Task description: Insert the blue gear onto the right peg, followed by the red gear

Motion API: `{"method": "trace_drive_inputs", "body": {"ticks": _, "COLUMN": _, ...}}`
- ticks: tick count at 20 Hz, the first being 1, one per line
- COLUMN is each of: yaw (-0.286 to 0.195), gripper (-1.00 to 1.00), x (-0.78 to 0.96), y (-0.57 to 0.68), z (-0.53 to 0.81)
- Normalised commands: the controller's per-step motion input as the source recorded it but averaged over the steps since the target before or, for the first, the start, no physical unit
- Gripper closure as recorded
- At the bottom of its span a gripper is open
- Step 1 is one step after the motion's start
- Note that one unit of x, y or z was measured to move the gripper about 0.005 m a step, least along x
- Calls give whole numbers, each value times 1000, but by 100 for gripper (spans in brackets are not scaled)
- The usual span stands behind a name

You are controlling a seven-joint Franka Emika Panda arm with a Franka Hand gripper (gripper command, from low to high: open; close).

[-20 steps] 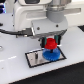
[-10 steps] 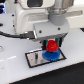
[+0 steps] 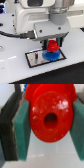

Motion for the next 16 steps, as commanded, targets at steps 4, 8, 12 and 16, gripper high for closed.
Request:
{"method": "trace_drive_inputs", "body": {"ticks": 4, "yaw": 0, "gripper": 100, "x": 308, "y": 6, "z": 103}}
{"method": "trace_drive_inputs", "body": {"ticks": 8, "yaw": 0, "gripper": 100, "x": 177, "y": -15, "z": -31}}
{"method": "trace_drive_inputs", "body": {"ticks": 12, "yaw": 0, "gripper": 100, "x": 242, "y": 3, "z": 65}}
{"method": "trace_drive_inputs", "body": {"ticks": 16, "yaw": 0, "gripper": 100, "x": 295, "y": 12, "z": 162}}
